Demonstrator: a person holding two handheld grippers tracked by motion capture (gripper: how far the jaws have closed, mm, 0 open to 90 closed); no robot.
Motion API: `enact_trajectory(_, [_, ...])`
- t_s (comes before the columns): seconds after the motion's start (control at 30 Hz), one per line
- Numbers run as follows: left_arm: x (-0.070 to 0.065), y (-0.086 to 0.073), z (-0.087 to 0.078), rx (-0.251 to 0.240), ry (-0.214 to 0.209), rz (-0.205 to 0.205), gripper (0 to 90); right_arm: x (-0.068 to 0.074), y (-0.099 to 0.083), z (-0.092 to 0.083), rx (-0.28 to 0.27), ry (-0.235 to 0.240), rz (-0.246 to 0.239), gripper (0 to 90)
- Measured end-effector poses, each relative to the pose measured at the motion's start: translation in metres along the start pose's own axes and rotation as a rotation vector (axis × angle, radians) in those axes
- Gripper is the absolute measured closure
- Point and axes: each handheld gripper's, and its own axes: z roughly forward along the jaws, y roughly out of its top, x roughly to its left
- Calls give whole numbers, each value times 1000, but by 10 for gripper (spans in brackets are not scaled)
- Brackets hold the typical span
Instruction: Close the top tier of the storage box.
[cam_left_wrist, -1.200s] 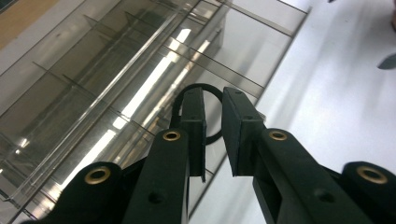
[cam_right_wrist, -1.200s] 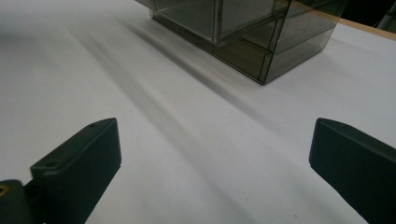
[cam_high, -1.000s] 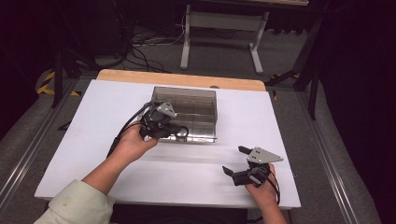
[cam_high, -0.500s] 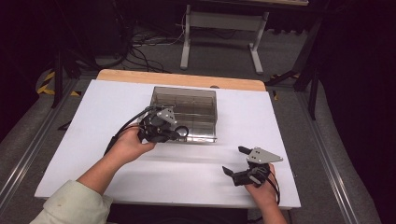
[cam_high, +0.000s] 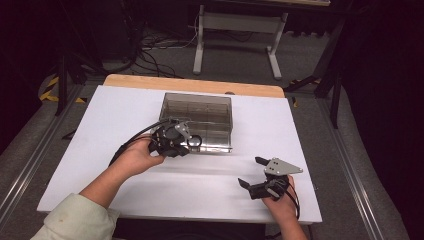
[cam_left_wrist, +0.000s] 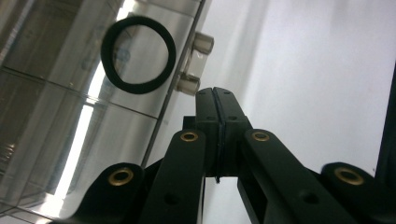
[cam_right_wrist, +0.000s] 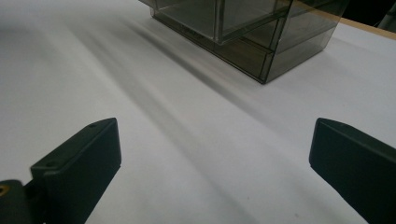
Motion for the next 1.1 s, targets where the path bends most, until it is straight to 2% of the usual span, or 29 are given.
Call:
enact_trajectory(0.17, [1, 0, 5, 33, -2, -2, 898, 0, 0, 0, 0, 0, 0, 28])
enact_trajectory(0.53, [4, 0, 11, 78, 43, -16, 898, 0, 0, 0, 1, -2, -1, 28])
enact_trajectory(0.57, [5, 1, 12, 87, 57, -17, 898, 0, 0, 0, 1, -2, -1, 28])
enact_trajectory(0.87, [5, 2, 15, 95, 66, -12, 898, 0, 0, 0, 1, -2, 0, 27])
enact_trajectory(1.1, [5, 2, 13, 82, 68, -19, 898, 0, 0, 0, 1, -2, 0, 28])
